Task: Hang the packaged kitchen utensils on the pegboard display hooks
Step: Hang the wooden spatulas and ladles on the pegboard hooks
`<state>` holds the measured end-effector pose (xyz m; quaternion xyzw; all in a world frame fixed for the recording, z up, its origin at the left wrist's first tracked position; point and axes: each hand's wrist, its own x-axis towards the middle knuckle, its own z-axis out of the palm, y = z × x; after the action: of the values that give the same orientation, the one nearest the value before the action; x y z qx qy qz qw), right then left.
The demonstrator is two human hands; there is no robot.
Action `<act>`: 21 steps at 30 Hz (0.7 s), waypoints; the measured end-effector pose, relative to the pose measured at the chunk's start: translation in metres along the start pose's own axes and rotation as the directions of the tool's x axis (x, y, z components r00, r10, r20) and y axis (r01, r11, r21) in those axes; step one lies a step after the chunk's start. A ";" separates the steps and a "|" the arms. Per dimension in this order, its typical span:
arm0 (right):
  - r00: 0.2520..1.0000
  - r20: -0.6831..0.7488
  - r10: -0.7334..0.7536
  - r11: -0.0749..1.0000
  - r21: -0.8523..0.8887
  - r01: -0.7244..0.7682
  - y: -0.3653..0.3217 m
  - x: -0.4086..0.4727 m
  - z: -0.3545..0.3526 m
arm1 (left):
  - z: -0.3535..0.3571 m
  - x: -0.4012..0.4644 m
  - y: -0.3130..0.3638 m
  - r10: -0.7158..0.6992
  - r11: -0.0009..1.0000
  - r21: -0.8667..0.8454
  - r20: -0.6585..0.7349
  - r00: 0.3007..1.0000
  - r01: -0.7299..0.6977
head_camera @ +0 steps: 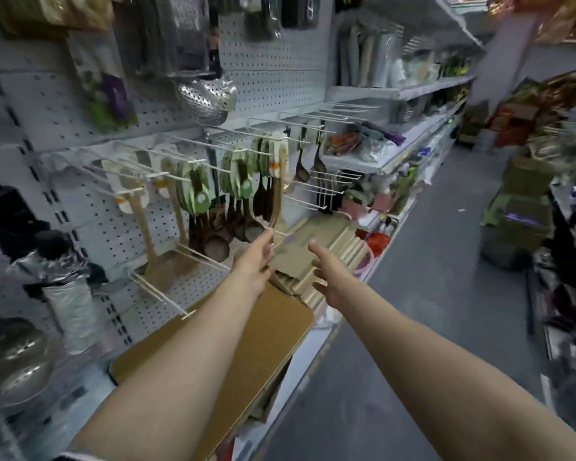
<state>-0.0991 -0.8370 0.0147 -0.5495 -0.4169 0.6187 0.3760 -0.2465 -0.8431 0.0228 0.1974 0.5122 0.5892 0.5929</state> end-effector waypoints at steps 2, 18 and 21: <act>0.999 0.041 -0.021 1.000 -0.014 0.021 -0.014 0.038 -0.022 | 0.026 0.032 0.003 0.008 0.999 -0.039 -0.028 1.000 -0.009; 0.947 0.304 -0.100 0.995 0.026 0.096 -0.099 0.281 -0.105 | 0.165 0.211 0.023 0.213 0.977 0.062 -0.356 0.910 -0.205; 0.932 0.345 -0.107 0.994 0.017 0.108 -0.108 0.324 -0.099 | 0.173 0.250 0.037 0.225 0.974 0.062 -0.356 0.907 -0.217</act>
<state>-0.0368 -0.4878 -0.0085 -0.4090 -0.5067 0.6836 0.3296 -0.1748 -0.5458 0.0291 0.1489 0.5926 0.6734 0.4162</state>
